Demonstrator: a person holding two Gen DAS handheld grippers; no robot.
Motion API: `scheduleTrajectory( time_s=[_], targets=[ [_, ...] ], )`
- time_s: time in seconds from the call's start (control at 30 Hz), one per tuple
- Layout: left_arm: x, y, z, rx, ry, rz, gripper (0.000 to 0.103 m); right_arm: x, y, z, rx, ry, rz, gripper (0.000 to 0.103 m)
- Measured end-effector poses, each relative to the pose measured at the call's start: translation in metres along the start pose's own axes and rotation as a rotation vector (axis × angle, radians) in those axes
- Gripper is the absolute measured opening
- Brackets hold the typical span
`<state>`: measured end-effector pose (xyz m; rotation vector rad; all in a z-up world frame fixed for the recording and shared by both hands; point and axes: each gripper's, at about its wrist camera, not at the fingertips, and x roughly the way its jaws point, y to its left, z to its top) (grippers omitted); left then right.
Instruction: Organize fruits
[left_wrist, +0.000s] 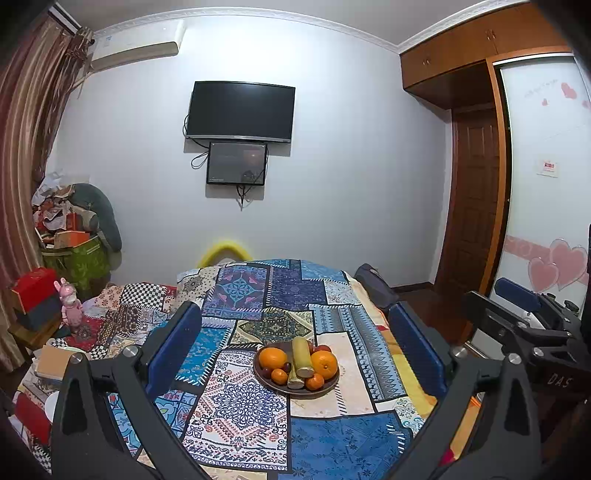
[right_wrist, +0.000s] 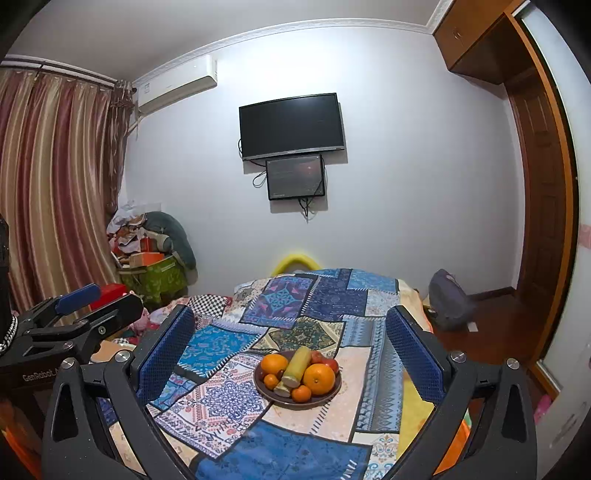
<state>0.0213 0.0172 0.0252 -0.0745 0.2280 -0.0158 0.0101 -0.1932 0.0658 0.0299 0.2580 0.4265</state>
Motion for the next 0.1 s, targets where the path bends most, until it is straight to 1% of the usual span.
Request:
scheduleTrajectory(
  time_s=[0.1],
  targets=[
    [0.0003, 0.0007, -0.0003, 0.000, 0.005, -0.003, 0.103, 0.0001, 0.0001, -0.0004, -0.001, 0.001, 0.002, 0.103]
  ],
)
